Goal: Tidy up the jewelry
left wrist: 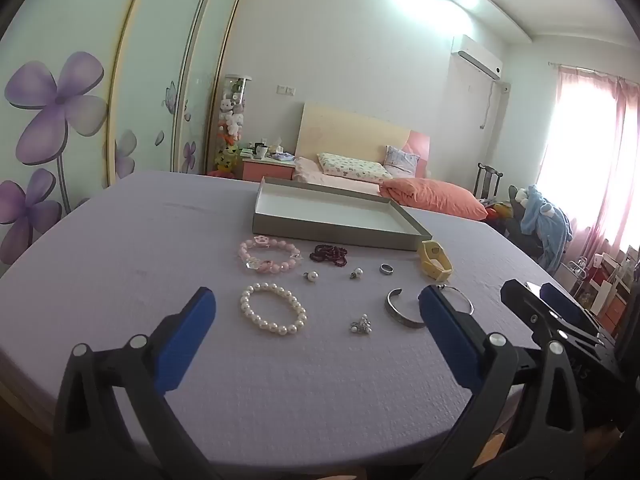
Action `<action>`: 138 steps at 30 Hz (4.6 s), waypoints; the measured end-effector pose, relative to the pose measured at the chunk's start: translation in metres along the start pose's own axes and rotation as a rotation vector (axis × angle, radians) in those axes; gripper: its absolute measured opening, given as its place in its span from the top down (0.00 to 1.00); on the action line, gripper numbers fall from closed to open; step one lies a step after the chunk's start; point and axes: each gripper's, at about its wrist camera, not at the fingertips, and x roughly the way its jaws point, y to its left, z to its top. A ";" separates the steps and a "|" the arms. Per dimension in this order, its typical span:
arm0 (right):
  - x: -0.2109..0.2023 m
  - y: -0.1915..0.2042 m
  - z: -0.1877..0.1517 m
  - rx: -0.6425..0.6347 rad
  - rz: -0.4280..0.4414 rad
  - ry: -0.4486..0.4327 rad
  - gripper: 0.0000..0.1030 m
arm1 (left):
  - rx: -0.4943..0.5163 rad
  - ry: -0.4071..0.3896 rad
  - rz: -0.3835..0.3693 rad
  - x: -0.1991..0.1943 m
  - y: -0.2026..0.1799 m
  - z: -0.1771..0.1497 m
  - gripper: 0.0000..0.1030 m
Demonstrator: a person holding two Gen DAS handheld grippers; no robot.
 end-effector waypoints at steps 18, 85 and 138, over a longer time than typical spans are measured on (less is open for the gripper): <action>0.001 0.000 -0.001 0.006 0.003 0.003 0.01 | -0.001 0.004 0.000 0.000 0.000 0.000 0.02; 0.001 0.001 -0.002 0.015 0.004 0.011 0.01 | -0.012 0.020 0.016 0.003 0.011 -0.006 0.02; 0.132 -0.063 -0.010 -0.016 -0.177 0.530 0.30 | 0.002 0.356 0.133 0.113 0.051 -0.005 0.02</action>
